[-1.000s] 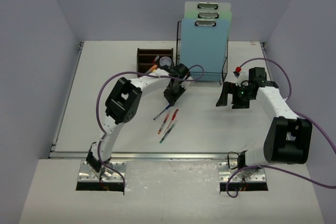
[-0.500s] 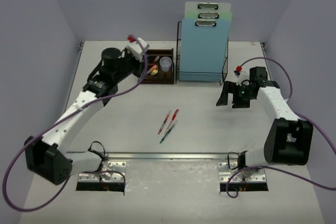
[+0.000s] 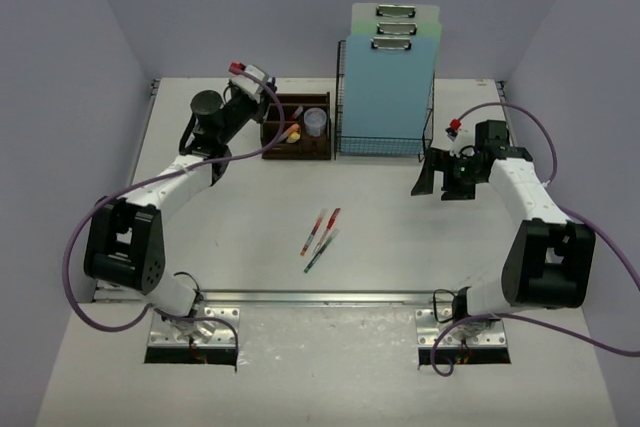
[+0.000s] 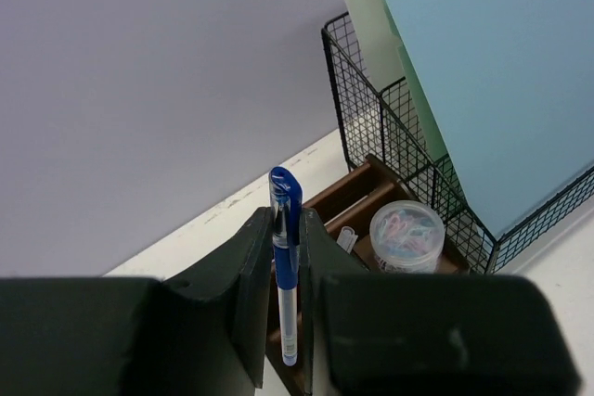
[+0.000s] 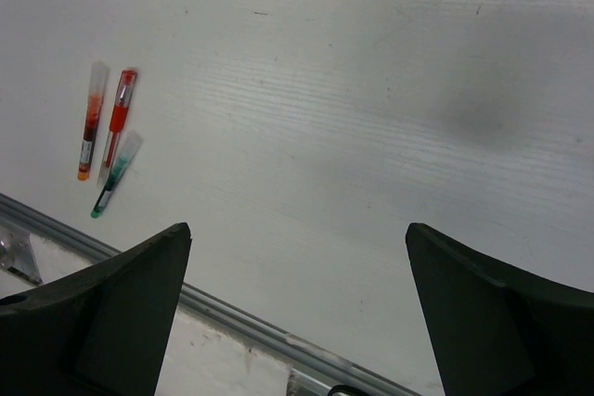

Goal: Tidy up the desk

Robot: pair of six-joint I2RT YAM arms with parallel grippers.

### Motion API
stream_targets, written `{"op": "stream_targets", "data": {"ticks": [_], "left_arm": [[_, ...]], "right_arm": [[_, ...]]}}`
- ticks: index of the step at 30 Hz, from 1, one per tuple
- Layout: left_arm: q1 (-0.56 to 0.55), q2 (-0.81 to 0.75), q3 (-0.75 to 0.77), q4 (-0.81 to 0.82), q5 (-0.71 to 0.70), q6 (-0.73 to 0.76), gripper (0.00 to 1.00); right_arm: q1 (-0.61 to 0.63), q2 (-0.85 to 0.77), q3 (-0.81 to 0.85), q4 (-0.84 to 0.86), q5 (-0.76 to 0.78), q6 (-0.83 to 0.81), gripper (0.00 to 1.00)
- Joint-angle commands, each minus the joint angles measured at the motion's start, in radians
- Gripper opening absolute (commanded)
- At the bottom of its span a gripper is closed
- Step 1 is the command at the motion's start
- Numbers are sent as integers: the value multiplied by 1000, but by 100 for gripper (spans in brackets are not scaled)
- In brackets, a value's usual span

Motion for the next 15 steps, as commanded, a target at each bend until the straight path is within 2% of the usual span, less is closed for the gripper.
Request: {"op": "stream_targets", "data": {"ticks": [1, 6, 15], "left_arm": [[1, 57, 39, 262, 74, -42, 0], [1, 177, 87, 319, 82, -61, 0], [0, 274, 117, 355, 107, -35, 0]], "right_arm": [[4, 14, 35, 7, -12, 6, 99], [4, 21, 33, 12, -12, 1, 99], [5, -13, 13, 49, -54, -6, 99]]}}
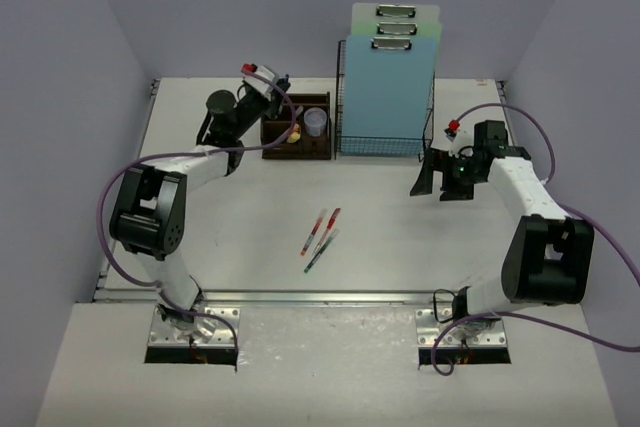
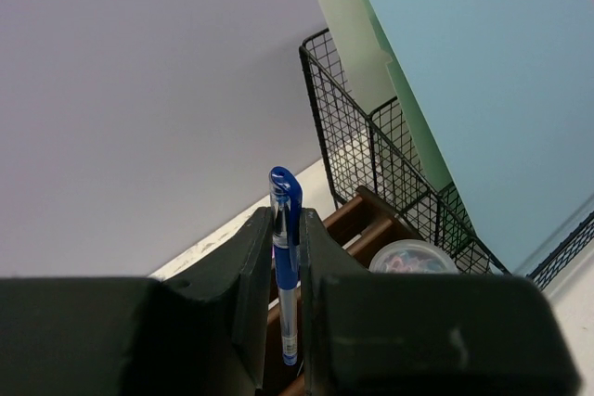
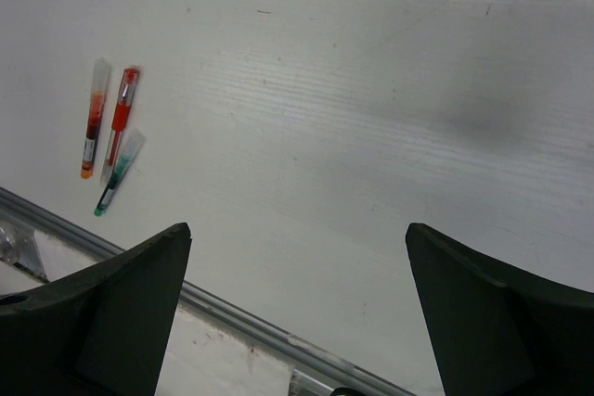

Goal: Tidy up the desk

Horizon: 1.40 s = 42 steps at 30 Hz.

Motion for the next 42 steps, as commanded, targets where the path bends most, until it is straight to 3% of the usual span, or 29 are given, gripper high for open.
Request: {"op": "stream_targets", "data": {"ticks": [1, 8, 13, 17, 19, 24, 28, 33, 37, 42], "left_arm": [[-1, 37, 45, 100, 43, 14, 0], [-2, 75, 25, 95, 53, 41, 0], [-2, 62, 8, 63, 30, 31, 29], [-2, 8, -1, -10, 9, 1, 61], [-1, -27, -10, -41, -2, -10, 68], [-2, -114, -16, -147, 1, -30, 69], [-52, -192, 123, -598, -11, -7, 66], [-183, -262, 122, -1008, -75, 74, 65], [-277, -244, 120, -1186, -153, 13, 67], [-346, -90, 186, -1379, -166, -88, 62]], "right_arm": [[5, -43, 13, 46, -54, -4, 99], [6, -47, 18, 39, -66, -7, 99], [20, -71, 16, 46, -85, -30, 99], [48, -110, 7, 64, -93, -76, 99], [76, -127, 12, 65, -84, -108, 99], [164, -145, 18, 78, -33, -165, 99], [181, -144, 9, 78, 12, -142, 99], [181, -135, -36, 75, 86, -108, 99], [181, -130, -72, 77, 104, -92, 99], [181, -134, -97, 86, 98, -78, 99]]}}
